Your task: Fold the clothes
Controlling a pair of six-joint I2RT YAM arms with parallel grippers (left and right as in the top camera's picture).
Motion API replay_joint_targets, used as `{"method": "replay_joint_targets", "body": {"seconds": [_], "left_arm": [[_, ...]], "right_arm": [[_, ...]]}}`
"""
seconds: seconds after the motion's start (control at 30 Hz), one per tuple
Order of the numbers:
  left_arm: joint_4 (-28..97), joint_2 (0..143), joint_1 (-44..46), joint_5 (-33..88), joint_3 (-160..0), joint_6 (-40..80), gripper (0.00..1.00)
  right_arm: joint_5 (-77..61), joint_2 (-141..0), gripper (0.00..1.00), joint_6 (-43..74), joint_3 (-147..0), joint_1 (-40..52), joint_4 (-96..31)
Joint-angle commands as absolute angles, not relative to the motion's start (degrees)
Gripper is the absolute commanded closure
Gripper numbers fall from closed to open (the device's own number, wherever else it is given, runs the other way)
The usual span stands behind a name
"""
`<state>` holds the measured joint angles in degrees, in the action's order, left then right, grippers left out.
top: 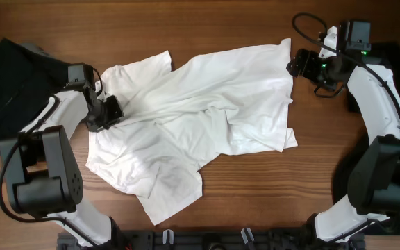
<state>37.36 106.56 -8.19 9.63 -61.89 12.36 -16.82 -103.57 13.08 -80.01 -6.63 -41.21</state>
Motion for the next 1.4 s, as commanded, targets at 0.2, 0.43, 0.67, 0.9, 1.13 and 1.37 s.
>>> {"method": "replay_joint_targets", "body": {"seconds": [0.2,0.43,0.67,0.9,1.13,1.37], "left_arm": [[39.1,106.1,-16.1,10.7,-60.8,13.0,0.94],[34.0,102.9,-13.1,26.9,-60.8,9.1,0.72],[33.2,97.0,-6.5,27.7,-60.8,9.2,0.61],[34.3,89.4,1.2,27.6,-60.8,9.2,0.53],[34.3,84.3,6.7,26.9,-60.8,9.3,0.43],[34.9,83.6,7.0,27.0,-60.8,9.5,0.4]], "right_arm": [[-15.2,-104.9,0.14,13.5,-79.4,-6.7,-42.7],[-17.6,-108.5,0.44,9.4,-77.5,-6.1,-48.1],[-22.3,-110.5,0.55,8.5,-72.6,-4.1,-36.6],[-22.4,-111.7,0.23,12.2,-72.1,-3.3,-21.6],[-22.5,-111.9,0.26,11.1,-77.9,-3.3,-20.2],[-21.5,-113.9,0.25,10.5,-87.2,-3.3,-21.6]]}}
